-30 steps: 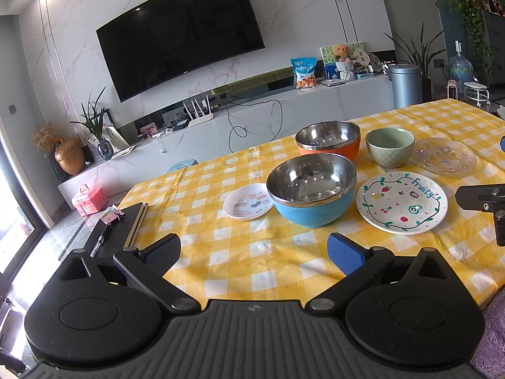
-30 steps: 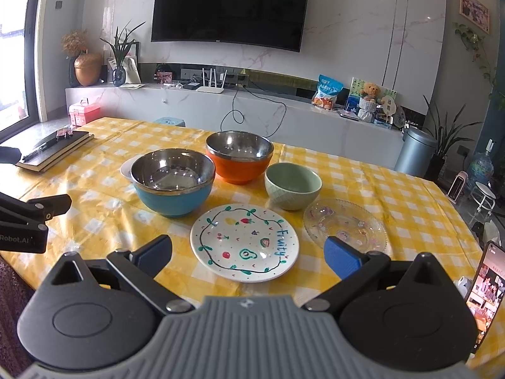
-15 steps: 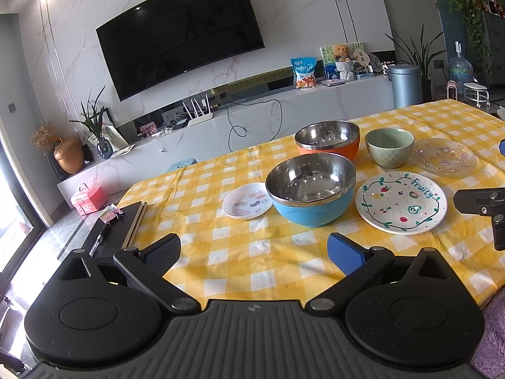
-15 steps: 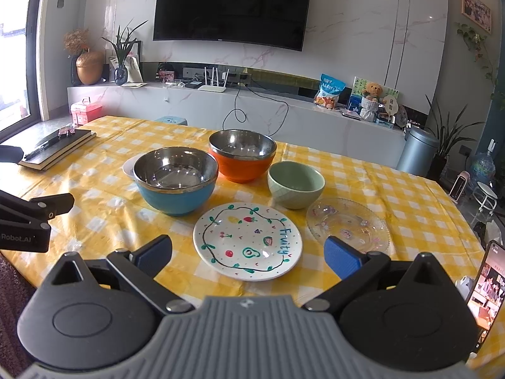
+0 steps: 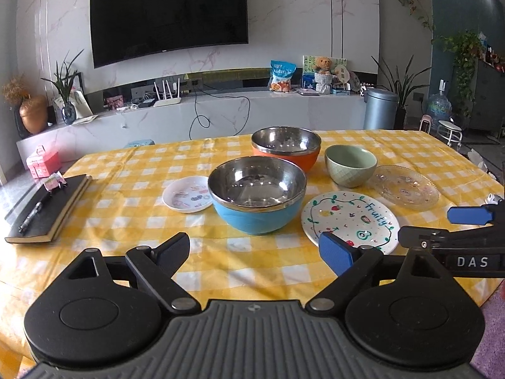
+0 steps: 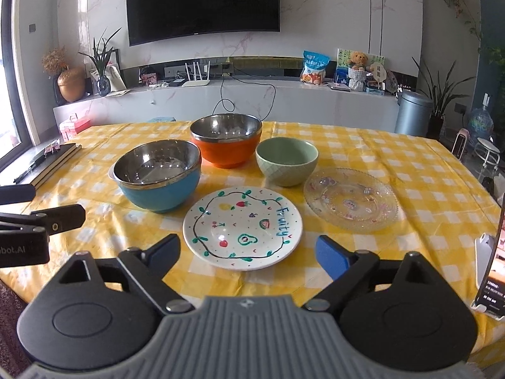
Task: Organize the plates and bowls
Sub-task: 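Move the left gripper to the white Fruity plate rim and close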
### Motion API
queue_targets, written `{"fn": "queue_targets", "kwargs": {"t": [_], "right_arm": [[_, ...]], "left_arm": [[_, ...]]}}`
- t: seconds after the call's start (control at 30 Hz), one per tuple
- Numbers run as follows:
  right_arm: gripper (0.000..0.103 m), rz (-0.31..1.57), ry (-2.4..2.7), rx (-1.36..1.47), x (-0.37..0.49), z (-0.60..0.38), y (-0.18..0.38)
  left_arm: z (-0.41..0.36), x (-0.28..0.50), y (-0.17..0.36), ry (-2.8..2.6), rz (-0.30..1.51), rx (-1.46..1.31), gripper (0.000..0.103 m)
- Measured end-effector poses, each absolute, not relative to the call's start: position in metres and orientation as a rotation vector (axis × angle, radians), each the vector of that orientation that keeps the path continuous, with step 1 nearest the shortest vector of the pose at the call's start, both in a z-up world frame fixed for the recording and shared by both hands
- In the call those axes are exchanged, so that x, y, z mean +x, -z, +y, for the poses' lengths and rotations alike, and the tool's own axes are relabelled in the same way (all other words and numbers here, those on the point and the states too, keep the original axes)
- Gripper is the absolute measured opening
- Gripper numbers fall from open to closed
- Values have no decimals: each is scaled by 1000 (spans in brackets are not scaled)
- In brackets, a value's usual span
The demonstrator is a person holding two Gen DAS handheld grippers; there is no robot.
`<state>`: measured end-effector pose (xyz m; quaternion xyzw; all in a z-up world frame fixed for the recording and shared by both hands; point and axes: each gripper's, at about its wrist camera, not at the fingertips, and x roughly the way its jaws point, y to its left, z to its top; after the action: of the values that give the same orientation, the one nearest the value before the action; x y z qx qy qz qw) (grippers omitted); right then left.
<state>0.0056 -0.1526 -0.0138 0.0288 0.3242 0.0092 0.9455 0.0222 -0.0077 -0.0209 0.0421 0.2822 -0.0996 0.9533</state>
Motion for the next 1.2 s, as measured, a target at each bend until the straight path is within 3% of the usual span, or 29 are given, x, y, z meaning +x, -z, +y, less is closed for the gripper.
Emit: {"fn": "queue_targets", "kwargs": {"t": [0.1, 0.17, 0.27, 0.37, 0.5, 0.6, 0.73, 0.83, 0.93, 1.2], "right_arm": [[80, 667, -17, 107, 14, -161, 20], [72, 671, -13, 124, 20, -165, 23], [71, 685, 0, 150, 31, -171, 29], [71, 691, 10, 171, 42, -178, 36], [59, 704, 30, 221, 55, -190, 46], [47, 718, 38, 273, 66, -200, 53], [38, 729, 47, 322, 78, -212, 62], [28, 740, 44, 348, 85, -218, 69], [25, 741, 49, 373, 90, -224, 75], [24, 746, 37, 420, 99, -228, 86]], "left_arm": [[-12, 31, 26, 229, 608, 24, 101], [-15, 38, 30, 233, 632, -22, 88], [-23, 48, 36, 247, 658, -30, 77], [-31, 60, 42, 256, 682, -34, 73], [-36, 78, 49, 260, 727, -84, 61], [-36, 94, 56, 271, 776, -160, 44], [-38, 107, 66, 265, 816, -212, 34], [-37, 112, 73, 267, 821, -238, 34], [-37, 118, 79, 260, 834, -259, 34], [-38, 131, 88, 262, 840, -291, 34]]}}
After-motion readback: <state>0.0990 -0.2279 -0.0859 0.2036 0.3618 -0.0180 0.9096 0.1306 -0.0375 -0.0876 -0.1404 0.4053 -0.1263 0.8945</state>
